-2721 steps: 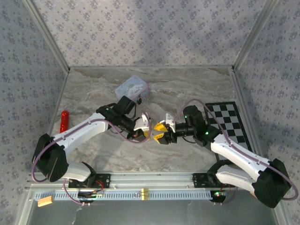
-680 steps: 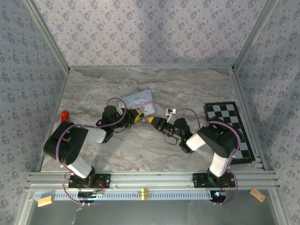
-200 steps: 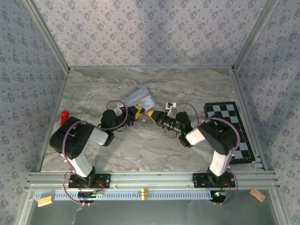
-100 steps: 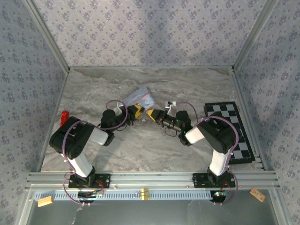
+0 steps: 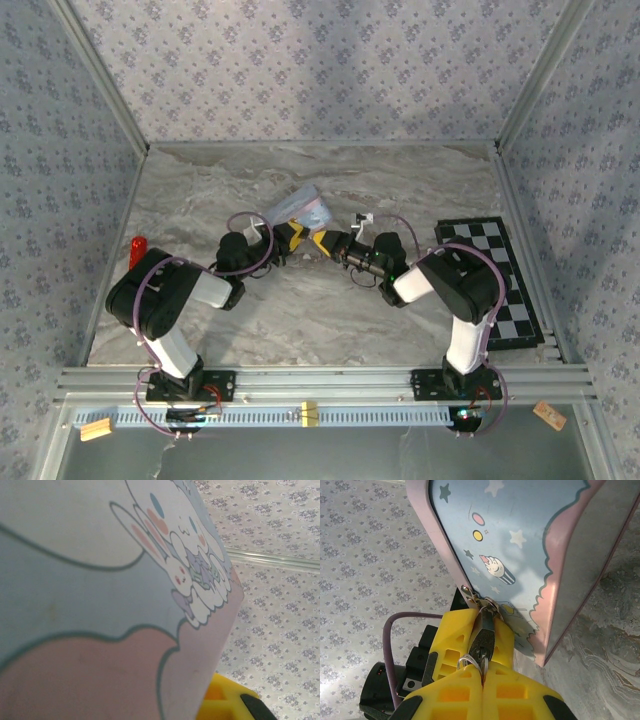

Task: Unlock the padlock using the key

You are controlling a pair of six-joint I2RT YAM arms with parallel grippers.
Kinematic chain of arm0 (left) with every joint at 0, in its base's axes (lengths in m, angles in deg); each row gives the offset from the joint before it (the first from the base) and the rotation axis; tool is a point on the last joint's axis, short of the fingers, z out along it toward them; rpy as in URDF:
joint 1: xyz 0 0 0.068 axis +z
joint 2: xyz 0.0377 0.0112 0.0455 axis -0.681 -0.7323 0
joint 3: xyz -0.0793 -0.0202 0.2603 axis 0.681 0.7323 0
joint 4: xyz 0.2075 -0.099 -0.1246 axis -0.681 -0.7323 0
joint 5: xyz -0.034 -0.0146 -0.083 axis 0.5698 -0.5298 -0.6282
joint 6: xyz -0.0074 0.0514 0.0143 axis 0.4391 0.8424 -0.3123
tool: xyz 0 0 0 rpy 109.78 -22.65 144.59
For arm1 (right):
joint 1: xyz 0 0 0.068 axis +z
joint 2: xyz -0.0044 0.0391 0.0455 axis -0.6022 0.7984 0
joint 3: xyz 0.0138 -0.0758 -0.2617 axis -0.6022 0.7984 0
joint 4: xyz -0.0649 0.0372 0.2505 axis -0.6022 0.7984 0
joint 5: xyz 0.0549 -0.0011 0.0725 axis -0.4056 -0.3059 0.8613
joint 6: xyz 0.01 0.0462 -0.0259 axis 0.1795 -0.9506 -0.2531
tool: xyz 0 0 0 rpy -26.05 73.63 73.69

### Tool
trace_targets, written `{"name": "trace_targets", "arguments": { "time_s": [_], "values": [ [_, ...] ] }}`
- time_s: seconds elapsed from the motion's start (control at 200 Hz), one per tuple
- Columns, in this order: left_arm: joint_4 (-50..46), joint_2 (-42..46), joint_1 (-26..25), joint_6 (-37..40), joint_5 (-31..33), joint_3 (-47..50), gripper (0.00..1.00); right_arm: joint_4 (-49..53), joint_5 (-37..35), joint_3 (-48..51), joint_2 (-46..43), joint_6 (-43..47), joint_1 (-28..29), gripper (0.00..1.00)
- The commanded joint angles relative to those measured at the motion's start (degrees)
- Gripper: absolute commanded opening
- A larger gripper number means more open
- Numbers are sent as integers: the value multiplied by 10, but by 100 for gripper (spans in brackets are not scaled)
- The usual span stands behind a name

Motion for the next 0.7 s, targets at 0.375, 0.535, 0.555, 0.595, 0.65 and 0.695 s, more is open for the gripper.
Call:
{"name": "trace_targets", "arguments": {
  "time_s": [0.375, 0.535, 0.555, 0.595, 0.65, 0.695],
  "values": [
    [49, 9, -26, 20, -56, -44, 0, 0, 19, -31, 23, 0, 12, 0],
    [42, 8, -37, 24, -67, -63, 0, -1, 22, -42, 36, 1, 20, 0],
    [40, 9, -37, 25, -68, -65, 0, 0, 23, -43, 36, 0, 21, 0],
    [34, 10, -38, 28, -70, -67, 0, 0, 22, -44, 37, 1, 21, 0],
    [24, 13, -40, 32, -72, -69, 0, 0, 24, -46, 38, 2, 20, 0],
    [18, 14, -40, 36, -74, -71, 0, 1, 26, -47, 39, 2, 20, 0]
  ]
}}
